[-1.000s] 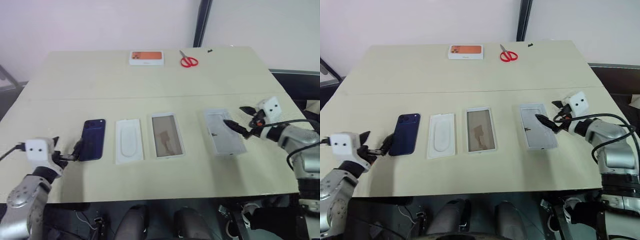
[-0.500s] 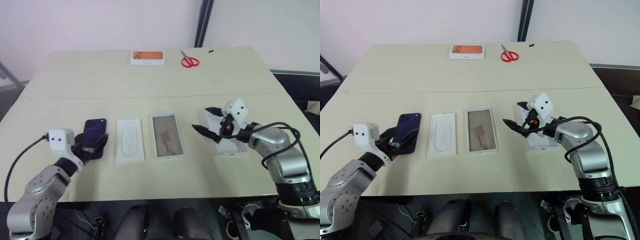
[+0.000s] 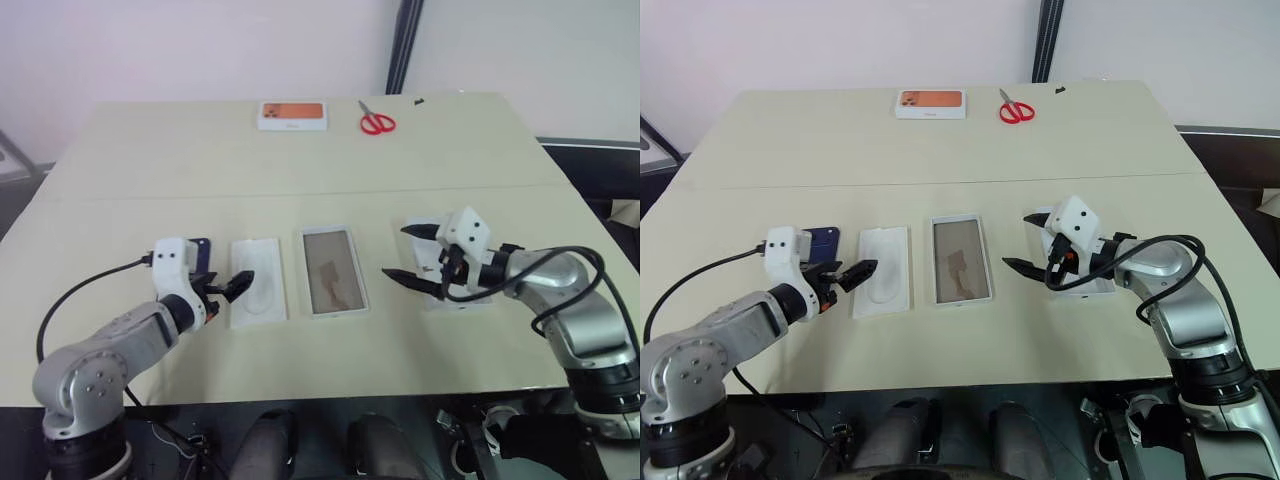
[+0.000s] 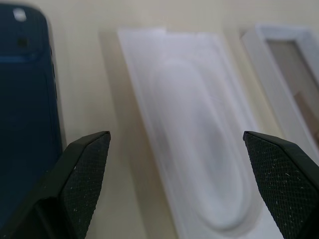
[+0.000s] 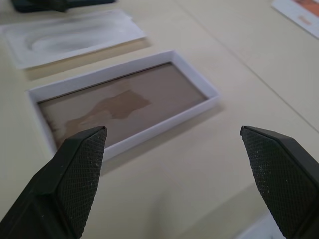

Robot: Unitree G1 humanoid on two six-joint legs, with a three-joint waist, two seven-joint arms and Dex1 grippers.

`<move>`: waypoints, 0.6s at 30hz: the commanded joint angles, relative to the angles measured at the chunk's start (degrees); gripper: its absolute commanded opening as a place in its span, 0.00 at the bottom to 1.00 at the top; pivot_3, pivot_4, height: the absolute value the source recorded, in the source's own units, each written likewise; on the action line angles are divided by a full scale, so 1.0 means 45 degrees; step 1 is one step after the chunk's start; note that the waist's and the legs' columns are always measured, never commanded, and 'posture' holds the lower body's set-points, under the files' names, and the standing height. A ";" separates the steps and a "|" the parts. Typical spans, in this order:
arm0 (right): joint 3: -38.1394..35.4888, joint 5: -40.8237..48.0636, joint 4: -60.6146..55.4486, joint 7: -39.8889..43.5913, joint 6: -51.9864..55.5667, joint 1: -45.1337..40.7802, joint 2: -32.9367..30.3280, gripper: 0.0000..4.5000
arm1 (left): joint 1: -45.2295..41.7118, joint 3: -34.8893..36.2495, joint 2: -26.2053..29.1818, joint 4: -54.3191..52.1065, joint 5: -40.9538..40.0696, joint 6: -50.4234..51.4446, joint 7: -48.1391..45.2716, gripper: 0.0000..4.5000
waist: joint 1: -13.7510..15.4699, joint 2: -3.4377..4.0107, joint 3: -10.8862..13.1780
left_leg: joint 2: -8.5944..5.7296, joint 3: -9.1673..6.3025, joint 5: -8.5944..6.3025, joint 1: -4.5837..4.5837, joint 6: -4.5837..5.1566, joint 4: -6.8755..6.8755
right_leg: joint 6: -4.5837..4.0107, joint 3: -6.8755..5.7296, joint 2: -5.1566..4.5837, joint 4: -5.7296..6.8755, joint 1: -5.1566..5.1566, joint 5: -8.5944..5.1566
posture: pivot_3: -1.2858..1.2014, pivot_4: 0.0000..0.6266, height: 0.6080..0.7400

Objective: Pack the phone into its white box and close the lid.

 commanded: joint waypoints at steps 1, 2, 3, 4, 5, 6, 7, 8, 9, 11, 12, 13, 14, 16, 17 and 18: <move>0.0048 -0.0270 -0.0393 0.0011 -0.0612 0.0154 -0.0026 1.00 | -0.0513 0.0304 -0.0214 0.0285 -0.0198 0.0668 0.0256 1.00 | 0.0024 0.0000 0.0000 | 0.0000 0.0000 0.0000 0.0000 -0.0001 0.0002 | 0.0000 -0.0001 0.0000 0.0000 0.0001 0.0000 | 0.52 0.24 1.00; 0.0067 -0.0245 -0.0400 0.0014 -0.0639 0.0242 0.0047 1.00 | -0.0645 0.0310 -0.0300 0.0438 -0.0172 0.0834 0.0281 1.00 | 0.0031 0.0000 0.0000 | 0.0000 0.0000 0.0001 0.0000 -0.0002 0.0003 | 0.0000 -0.0002 -0.0001 0.0000 0.0003 0.0000 | 0.52 0.24 1.00; 0.0090 -0.0208 -0.0460 0.0073 -0.0734 0.0374 0.0092 1.00 | -0.0762 0.0329 -0.0407 0.0588 -0.0198 0.1025 0.0281 1.00 | 0.0048 0.0000 0.0000 | 0.0000 -0.0001 0.0002 0.0000 -0.0003 0.0005 | 0.0000 -0.0001 -0.0001 0.0000 0.0003 0.0000 | 0.52 0.24 1.00; 0.0098 -0.0133 -0.0527 0.0145 -0.0795 0.0491 0.0133 1.00 | -0.0864 0.0331 -0.0483 0.0699 -0.0207 0.1139 0.0239 1.00 | 0.0057 -0.0001 0.0000 | 0.0000 -0.0001 0.0004 0.0001 -0.0007 0.0006 | 0.0000 -0.0003 -0.0001 0.0000 0.0004 0.0000 | 0.52 0.24 1.00; 0.0069 0.0039 -0.0625 0.0223 -0.0782 0.0615 0.0190 1.00 | -0.0981 0.0367 -0.0612 0.0801 -0.0221 0.1245 0.0215 1.00 | 0.0062 -0.0001 -0.0001 | 0.0000 -0.0002 0.0004 0.0001 -0.0008 0.0007 | 0.0000 -0.0003 -0.0001 -0.0001 0.0007 0.0000 | 0.52 0.24 1.00; 0.0028 0.0230 -0.0721 0.0307 -0.0742 0.0716 0.0254 1.00 | -0.1081 0.0392 -0.0718 0.0868 -0.0215 0.1317 0.0176 0.94 | 0.0073 -0.0001 -0.0001 | -0.0001 -0.0001 0.0004 0.0003 -0.0008 0.0007 | 0.0001 -0.0003 -0.0001 -0.0001 0.0011 0.0000 | 0.52 0.24 1.00; -0.0021 0.0419 -0.0823 0.0373 -0.0675 0.0808 0.0324 1.00 | -0.1153 0.0408 -0.0808 0.0897 -0.0197 0.1347 0.0132 0.88 | 0.0080 -0.0001 -0.0001 | -0.0001 -0.0002 0.0005 0.0004 -0.0009 0.0009 | 0.0000 -0.0003 -0.0001 0.0000 0.0011 0.0000 | 0.52 0.24 1.00; -0.0072 0.0615 -0.0924 0.0424 -0.0596 0.0891 0.0412 1.00 | -0.1206 0.0441 -0.0912 0.0917 -0.0197 0.1359 0.0102 0.81 | 0.0076 -0.0001 -0.0001 | -0.0001 -0.0002 0.0005 0.0005 -0.0010 0.0009 | 0.0001 -0.0003 -0.0001 -0.0001 0.0011 0.0000 | 0.52 0.24 1.00; -0.0114 0.0793 -0.1017 0.0443 -0.0511 0.0969 0.0493 1.00 | -0.1234 0.0460 -0.0988 0.0924 -0.0213 0.1388 0.0069 0.71 | 0.0071 -0.0001 -0.0001 | -0.0001 -0.0002 0.0005 0.0004 -0.0010 0.0010 | 0.0001 -0.0002 -0.0001 -0.0001 0.0011 0.0000 | 0.52 0.24 1.00; -0.0108 0.1040 -0.1131 0.0430 -0.0393 0.1090 0.0630 1.00 | -0.1255 0.0467 -0.1084 0.0899 -0.0160 0.1446 0.0031 0.48 | 0.0065 -0.0001 -0.0001 | -0.0001 -0.0002 0.0006 0.0004 -0.0011 0.0009 | 0.0001 -0.0002 -0.0001 -0.0001 0.0011 0.0000 | 0.52 0.24 1.00; -0.0097 0.1127 -0.1155 0.0416 -0.0351 0.1133 0.0666 1.00 | -0.1259 0.0501 -0.1154 0.0878 -0.0129 0.1475 0.0031 0.38 | 0.0064 -0.0003 0.0000 | -0.0001 -0.0003 0.0006 0.0004 -0.0012 0.0009 | 0.0001 -0.0002 -0.0001 -0.0001 0.0010 0.0000 | 0.52 0.24 1.00; -0.0088 0.1223 -0.1184 0.0409 -0.0305 0.1167 0.0716 1.00 | -0.1270 0.0556 -0.1214 0.0877 -0.0094 0.1484 0.0040 0.25 | 0.0062 -0.0002 0.0000 | -0.0001 -0.0004 0.0006 0.0004 -0.0013 0.0008 | 0.0001 -0.0003 0.0000 0.0000 0.0009 0.0000 | 0.52 0.24 1.00; -0.0084 0.1322 -0.1225 0.0420 -0.0256 0.1195 0.0753 1.00 | -0.1284 0.0620 -0.1263 0.0886 -0.0055 0.1487 0.0062 0.13 | 0.0063 -0.0002 0.0000 | -0.0001 -0.0004 0.0007 0.0004 -0.0013 0.0007 | 0.0001 -0.0002 -0.0001 0.0000 0.0009 0.0000 | 0.52 0.24 1.00; -0.0107 0.1611 -0.1381 0.0522 -0.0109 0.1291 0.0786 1.00 | -0.1308 0.0702 -0.1288 0.0920 0.0056 0.1476 0.0088 0.00 | 0.0069 -0.0006 -0.0002 | -0.0001 -0.0003 0.0007 0.0004 -0.0014 0.0008 | 0.0001 -0.0002 -0.0001 -0.0001 0.0010 0.0000 | 0.52 0.24 1.00; -0.0118 0.1793 -0.1494 0.0598 -0.0014 0.1353 0.0769 1.00 | -0.1327 0.0765 -0.1275 0.0949 0.0104 0.1458 0.0081 0.00 | 0.0060 -0.0005 -0.0002 | -0.0001 -0.0003 0.0007 0.0004 -0.0014 0.0008 | 0.0001 -0.0003 -0.0001 -0.0001 0.0010 0.0000 | 0.52 0.24 1.00; -0.0121 0.1940 -0.1591 0.0669 0.0068 0.1406 0.0743 1.00 | -0.1351 0.0835 -0.1260 0.0988 0.0137 0.1443 0.0072 0.00 | 0.0053 -0.0005 -0.0002 | -0.0001 -0.0003 0.0007 0.0005 -0.0014 0.0007 | 0.0001 -0.0002 -0.0001 -0.0001 0.0009 0.0000 | 0.52 0.24 1.00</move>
